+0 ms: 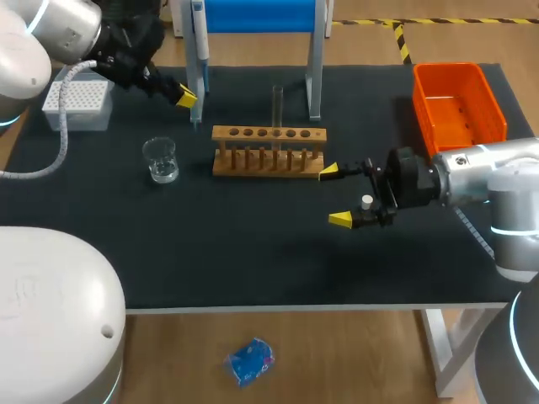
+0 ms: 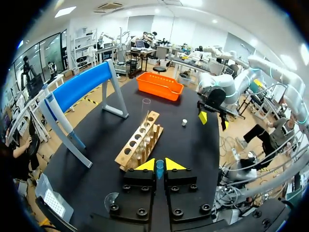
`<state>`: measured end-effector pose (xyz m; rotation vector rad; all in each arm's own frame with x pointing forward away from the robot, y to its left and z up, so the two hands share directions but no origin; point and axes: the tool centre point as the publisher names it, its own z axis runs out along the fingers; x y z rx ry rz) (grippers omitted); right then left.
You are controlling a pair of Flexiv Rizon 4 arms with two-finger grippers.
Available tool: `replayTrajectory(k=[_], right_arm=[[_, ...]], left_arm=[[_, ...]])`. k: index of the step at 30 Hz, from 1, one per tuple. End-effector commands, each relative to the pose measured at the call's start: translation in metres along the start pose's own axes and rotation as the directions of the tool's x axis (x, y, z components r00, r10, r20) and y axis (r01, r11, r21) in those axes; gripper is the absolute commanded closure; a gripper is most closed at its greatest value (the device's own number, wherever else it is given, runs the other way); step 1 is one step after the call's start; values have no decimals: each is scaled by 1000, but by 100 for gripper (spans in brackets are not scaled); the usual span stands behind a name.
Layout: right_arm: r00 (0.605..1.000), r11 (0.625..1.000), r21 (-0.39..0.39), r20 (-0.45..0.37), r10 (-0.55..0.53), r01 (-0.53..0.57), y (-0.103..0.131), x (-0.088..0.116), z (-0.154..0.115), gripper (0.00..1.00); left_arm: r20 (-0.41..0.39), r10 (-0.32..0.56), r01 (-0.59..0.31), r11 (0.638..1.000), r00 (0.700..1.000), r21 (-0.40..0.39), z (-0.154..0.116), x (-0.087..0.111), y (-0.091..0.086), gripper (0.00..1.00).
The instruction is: Invert the test tube, pick up the pipette, mount the tip to pipette, aspirate from beaker and dispense into the tube, eject the tip, return the pipette, and cap with the stopper.
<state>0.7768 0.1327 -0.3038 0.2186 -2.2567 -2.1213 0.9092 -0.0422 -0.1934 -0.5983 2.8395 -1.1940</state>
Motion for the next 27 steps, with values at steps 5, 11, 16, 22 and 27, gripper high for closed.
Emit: replayTrajectory(k=[5, 11, 16, 22, 27], right_arm=[[1000, 1000, -1, 1, -1, 1, 0, 1, 0, 0], [1000, 1000, 3, -13, 16, -16, -6, -9, 4, 0], [1000, 1000, 12, -22, 0, 1, -4, -21, 13, 0], [1000, 1000, 4, -16, -4, 4, -2, -34, 27, 0], [1000, 999, -16, -15, -28, 28, 5, -40, 37, 0]], left_arm=[[-1, 3, -3, 999, 1000, -35, 6, 5, -5, 100], [-12, 44, -45, 996, 999, -79, 33, 48, -22, 100], [-27, 59, -61, 994, 998, -86, 51, 79, -30, 100], [-10, 91, -91, 993, 996, -73, 70, 106, -37, 100], [-5, 94, -94, 995, 996, -45, 77, 124, -40, 100]])
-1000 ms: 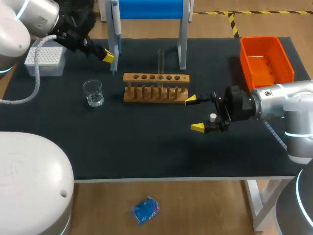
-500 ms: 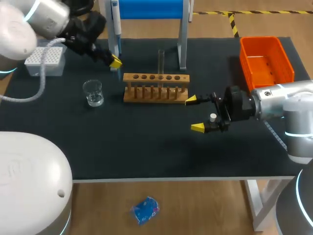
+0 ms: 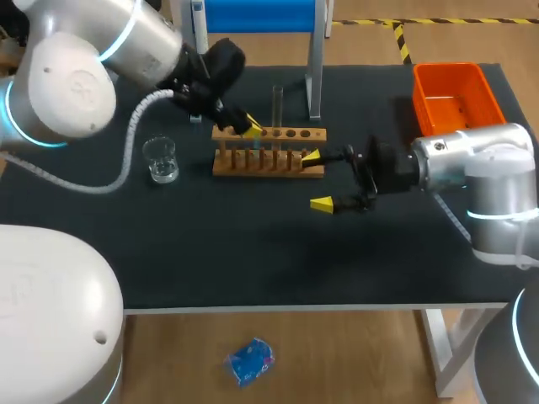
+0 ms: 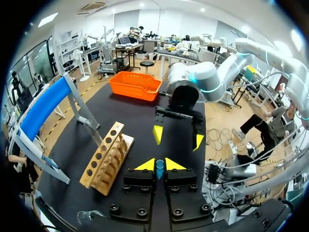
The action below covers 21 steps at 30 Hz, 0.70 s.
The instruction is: Invert the test tube, pick up the pipette, mount the tip to pipette, aspirate from beaker and dispense into the tube, eject the tip, return the pipette, and cap with the stopper.
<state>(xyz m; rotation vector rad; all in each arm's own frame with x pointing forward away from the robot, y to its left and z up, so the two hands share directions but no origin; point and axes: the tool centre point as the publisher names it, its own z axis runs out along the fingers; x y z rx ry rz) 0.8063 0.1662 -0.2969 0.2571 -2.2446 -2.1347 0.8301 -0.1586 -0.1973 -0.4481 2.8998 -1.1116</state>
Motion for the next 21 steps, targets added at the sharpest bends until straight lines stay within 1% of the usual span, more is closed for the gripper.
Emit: replayTrajectory(k=[1, 13, 16, 17, 18, 19, 21], right_arm=[[1000, 1000, -5, -1, -7, 7, -2, -6, 8, 0], [1000, 1000, -5, -1, -7, 7, -2, -6, 8, 0], [1000, 1000, -4, 0, -9, 9, -2, -9, 8, 0], [1000, 1000, 8, 6, -12, 12, -1, -10, 8, 0], [1000, 1000, 5, 4, -13, 13, 0, -11, 9, 0], [1000, 1000, 4, 3, -14, 14, 1, -10, 10, 0], [1000, 1000, 3, 11, -14, 14, 2, -10, 12, 0]], left_arm=[[26, -1, 1, 1000, 1000, 14, 7, 13, 3, 100], [26, -1, 1, 1000, 1000, 14, 7, 13, 3, 100], [15, 15, -15, 1000, 1000, 18, 20, 13, 2, 100], [8, 18, -18, 1000, 1000, 15, 25, 14, 2, 100], [11, 22, -22, 1000, 1000, -2, 30, 16, 2, 100], [11, 26, -26, 1000, 1000, -2, 34, 17, 2, 100], [11, 32, -32, 999, 999, 17, 38, 20, 4, 100]])
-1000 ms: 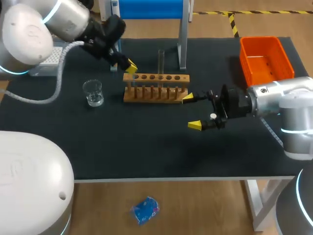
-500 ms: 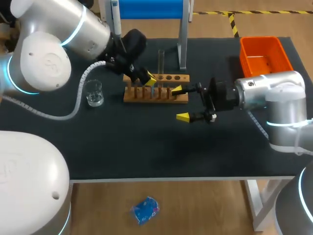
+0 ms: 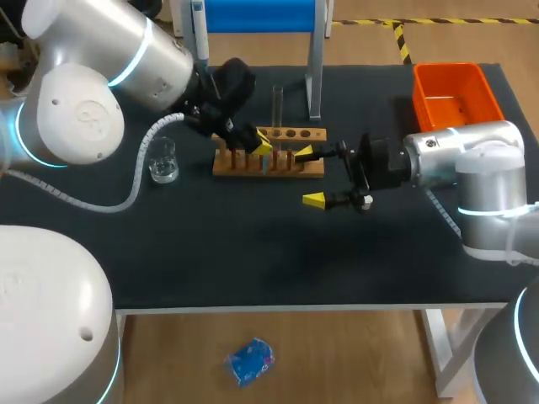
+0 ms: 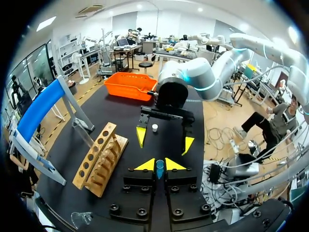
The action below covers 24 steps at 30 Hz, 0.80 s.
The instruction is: Invert the test tube, pick up the pipette, mount the tip to pipette, aspirate from beaker and dispense into the tube, eject the tip, return the pipette, and cap with the stopper.
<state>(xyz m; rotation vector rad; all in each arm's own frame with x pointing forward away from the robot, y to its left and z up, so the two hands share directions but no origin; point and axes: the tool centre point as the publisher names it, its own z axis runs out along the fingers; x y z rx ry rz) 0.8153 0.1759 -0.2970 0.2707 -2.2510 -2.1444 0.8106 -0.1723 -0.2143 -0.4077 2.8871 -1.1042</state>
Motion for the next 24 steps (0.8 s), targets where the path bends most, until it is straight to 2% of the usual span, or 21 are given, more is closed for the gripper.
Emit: replayTrajectory(k=[1, 5, 14, 16, 18, 20, 21, 24], right_arm=[[1000, 1000, 2, 7, 0, 0, 3, 1, 5, 0], [1000, 1000, -6, 12, 5, -4, 2, 2, 8, 0], [1000, 999, -37, 14, 3, -3, 7, 0, 18, 0], [1000, 1000, -24, 14, -16, 16, 9, 0, 21, 19], [1000, 999, -35, 5, -19, 19, 9, 1, 24, 28], [1000, 999, -33, 5, -18, 19, 8, -1, 25, 46], [1000, 999, -34, 4, -16, 16, 7, -1, 26, 51], [1000, 999, -36, 4, -11, 12, 6, 0, 27, 53]], left_arm=[[-6, -4, 4, 1000, 1000, 13, 21, -1, -1, 100], [-31, -13, 14, 999, 999, 30, 30, 2, -1, 100], [-22, -16, 17, 999, 1000, 43, 39, 5, 1, 100], [-19, -16, 17, 999, 1000, 40, 40, 5, 1, 100], [-8, -15, 15, 1000, 1000, 24, 43, 4, 1, 100], [-10, -15, 15, 1000, 1000, 22, 45, 5, 0, 100], [-10, -14, 14, 1000, 1000, 21, 46, 5, 0, 100], [-12, -10, 10, 1000, 1000, 27, 47, 5, -1, 100]])
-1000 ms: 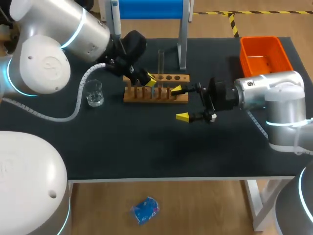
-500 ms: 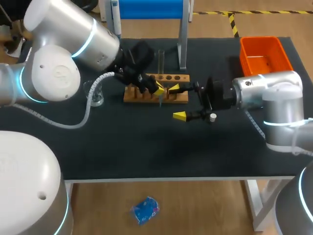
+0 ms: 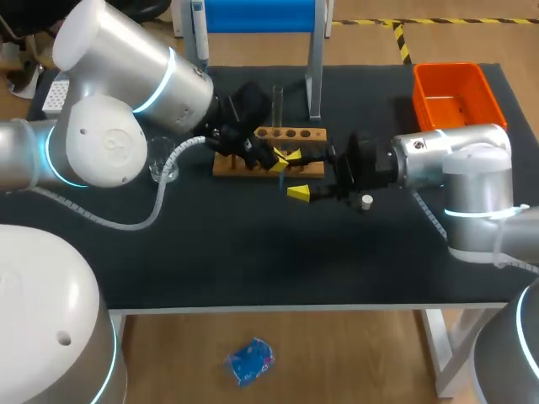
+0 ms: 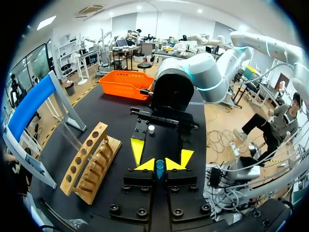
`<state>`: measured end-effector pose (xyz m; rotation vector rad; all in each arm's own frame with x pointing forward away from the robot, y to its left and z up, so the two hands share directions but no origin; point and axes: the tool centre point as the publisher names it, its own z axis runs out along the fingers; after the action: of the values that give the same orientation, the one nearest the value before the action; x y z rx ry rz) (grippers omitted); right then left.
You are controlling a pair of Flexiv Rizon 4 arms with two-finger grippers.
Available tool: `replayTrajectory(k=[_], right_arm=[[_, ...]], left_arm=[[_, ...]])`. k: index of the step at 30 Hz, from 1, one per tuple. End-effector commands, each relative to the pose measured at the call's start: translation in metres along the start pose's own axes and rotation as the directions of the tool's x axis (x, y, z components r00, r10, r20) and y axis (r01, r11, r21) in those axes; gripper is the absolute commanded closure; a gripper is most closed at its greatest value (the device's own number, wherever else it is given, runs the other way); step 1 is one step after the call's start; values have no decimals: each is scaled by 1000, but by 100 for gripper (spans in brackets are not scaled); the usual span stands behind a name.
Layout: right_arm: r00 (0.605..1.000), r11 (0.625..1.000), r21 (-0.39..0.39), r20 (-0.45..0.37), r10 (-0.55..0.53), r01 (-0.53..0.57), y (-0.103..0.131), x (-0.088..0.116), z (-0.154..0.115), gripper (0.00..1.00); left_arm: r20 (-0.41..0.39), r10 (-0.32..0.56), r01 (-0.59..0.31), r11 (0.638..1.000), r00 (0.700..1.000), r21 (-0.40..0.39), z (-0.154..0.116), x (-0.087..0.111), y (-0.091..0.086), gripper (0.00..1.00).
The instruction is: Invert the test tube, pick up the pipette, mount the tip to pipette, aspirate from beaker and dispense into the tube, eject the tip, return the pipette, and cap with the stopper.
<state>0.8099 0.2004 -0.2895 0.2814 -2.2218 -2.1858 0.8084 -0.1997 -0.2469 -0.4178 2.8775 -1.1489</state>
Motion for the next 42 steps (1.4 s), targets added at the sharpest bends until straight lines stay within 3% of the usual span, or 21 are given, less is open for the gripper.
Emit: replayTrajectory(k=[1, 12, 19, 21, 25, 32, 42], right_arm=[[1000, 1000, -7, 0, 3, -3, -3, -1, 2, 53], [1000, 1000, -27, 8, 11, -11, 0, -2, 5, 53], [1000, 999, -32, 9, 21, -21, -1, -4, 5, 58], [1000, 999, -33, 9, 24, -24, -2, -4, 5, 68], [999, 999, -29, 4, 32, -32, -3, -3, 8, 71], [999, 999, -26, -2, 44, -44, -5, -2, 12, 69], [999, 999, -21, -2, 42, -43, -4, -2, 11, 83]], left_arm=[[-2, 3, -3, 1000, 1000, 2, 6, -2, -4, 100], [0, 2, -2, 1000, 1000, 15, 10, -1, -2, 100], [3, 4, -4, 1000, 1000, 20, 12, 0, -2, 100], [4, 5, -5, 1000, 1000, 20, 12, 0, -2, 100], [4, 6, -6, 1000, 1000, 13, 13, 0, -2, 100], [12, 10, -10, 1000, 1000, 16, 14, 1, -2, 100], [17, 6, -6, 1000, 1000, 1, 15, -1, 0, 100]])
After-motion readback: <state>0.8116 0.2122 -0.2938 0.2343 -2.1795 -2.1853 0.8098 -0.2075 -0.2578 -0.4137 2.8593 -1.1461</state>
